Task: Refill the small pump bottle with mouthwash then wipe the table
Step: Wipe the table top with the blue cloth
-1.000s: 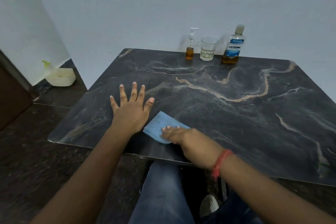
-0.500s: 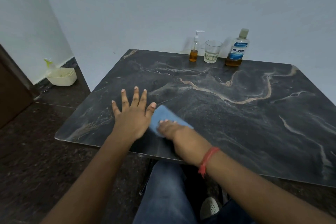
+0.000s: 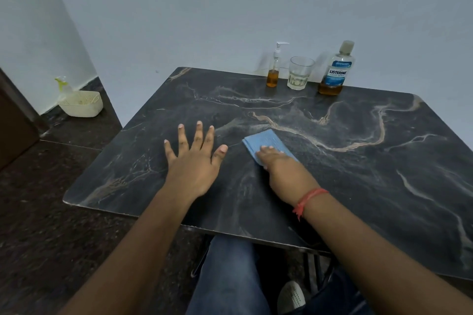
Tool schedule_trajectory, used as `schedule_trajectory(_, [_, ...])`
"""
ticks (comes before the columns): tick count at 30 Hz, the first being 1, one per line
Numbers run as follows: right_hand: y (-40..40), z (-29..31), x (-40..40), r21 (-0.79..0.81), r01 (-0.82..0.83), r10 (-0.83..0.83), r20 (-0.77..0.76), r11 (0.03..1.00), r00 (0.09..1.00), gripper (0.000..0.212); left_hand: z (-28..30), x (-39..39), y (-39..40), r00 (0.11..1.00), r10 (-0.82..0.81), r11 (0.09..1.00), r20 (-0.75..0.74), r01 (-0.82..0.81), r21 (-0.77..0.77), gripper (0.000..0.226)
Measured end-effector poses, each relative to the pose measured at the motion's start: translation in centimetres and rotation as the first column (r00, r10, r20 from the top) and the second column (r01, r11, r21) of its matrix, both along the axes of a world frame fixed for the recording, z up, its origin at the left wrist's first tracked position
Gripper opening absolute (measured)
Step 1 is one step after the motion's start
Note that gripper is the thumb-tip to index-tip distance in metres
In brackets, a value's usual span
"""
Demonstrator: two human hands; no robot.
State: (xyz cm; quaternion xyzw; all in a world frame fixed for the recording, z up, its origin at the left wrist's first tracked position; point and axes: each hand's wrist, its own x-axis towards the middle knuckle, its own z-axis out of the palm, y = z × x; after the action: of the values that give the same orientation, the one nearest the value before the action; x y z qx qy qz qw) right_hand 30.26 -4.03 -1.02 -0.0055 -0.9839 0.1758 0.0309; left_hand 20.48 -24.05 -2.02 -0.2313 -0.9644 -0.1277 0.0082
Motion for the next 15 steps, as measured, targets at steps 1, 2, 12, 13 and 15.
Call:
schedule_trajectory(1, [-0.4, -0.3, -0.3, -0.005, -0.048, 0.048, 0.016, 0.999, 0.999, 0.060, -0.1, -0.1, 0.1, 1.000, -0.004, 1.000, -0.005, 0.004, -0.004, 0.085])
schedule_trajectory(2, [-0.5, -0.6, -0.4, -0.016, -0.106, 0.106, 0.033, 0.994, 0.994, 0.061, -0.2, -0.2, 0.2, 1.000, -0.008, 1.000, -0.008, 0.007, -0.008, 0.085])
schedule_trajectory(12, [2.9, 0.4, -4.5, 0.013, 0.048, -0.049, 0.090, 0.999, 0.995, 0.070, 0.3, -2.4, 2.2, 0.998, -0.068, 0.997, 0.007, 0.069, -0.033, 0.082])
schedule_trajectory(13, [3.9, 0.7, -5.0, 0.018, 0.141, -0.141, 0.043, 0.990, 0.989, 0.069, 0.5, -2.6, 2.5, 0.997, -0.080, 0.996, 0.005, 0.081, -0.033, 0.082])
schedule_trajectory(15, [4.5, 1.0, -5.9, 0.046, 0.175, -0.177, 0.037, 0.984, 0.984, 0.061, 0.7, -3.0, 2.9, 0.995, -0.096, 0.995, -0.009, 0.095, -0.028, 0.082])
